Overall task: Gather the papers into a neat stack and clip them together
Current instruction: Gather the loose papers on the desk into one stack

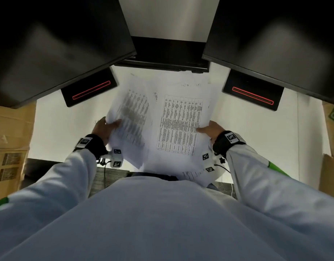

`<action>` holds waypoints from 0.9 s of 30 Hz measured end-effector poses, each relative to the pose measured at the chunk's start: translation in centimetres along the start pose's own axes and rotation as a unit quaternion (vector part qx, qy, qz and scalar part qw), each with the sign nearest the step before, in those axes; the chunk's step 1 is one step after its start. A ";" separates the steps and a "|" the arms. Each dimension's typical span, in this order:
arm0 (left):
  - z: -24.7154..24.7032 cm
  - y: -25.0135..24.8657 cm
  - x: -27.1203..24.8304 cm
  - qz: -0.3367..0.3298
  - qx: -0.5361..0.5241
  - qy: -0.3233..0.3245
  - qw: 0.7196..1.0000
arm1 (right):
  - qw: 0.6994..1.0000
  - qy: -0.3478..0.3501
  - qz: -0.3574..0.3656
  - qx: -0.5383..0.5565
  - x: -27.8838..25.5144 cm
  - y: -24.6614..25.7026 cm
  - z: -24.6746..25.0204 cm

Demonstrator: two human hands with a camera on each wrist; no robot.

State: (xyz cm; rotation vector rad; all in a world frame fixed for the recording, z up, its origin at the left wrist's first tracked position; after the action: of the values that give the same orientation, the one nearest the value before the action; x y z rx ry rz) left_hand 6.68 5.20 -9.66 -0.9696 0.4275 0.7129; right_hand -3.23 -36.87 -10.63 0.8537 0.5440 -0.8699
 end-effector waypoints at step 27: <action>-7.4 -2.7 -7.0 0.103 0.048 0.117 0.987 | 0.996 -0.091 0.006 0.021 1.7 1.1 -2.6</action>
State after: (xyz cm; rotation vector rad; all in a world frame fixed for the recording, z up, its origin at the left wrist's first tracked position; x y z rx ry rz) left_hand 3.55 -4.62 -7.52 -0.9294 0.7711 0.7593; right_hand -1.59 -35.06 -12.80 0.8062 0.3627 -0.9393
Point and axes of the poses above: each hand's wrist, its own x-axis towards the middle knuckle, its own z-axis out of the back of the hand, y = z × x, the point moved 8 cm from there along x, towards the middle knuckle, and after that the axes turned 14 degrees about -y, right-handed, at the moved point
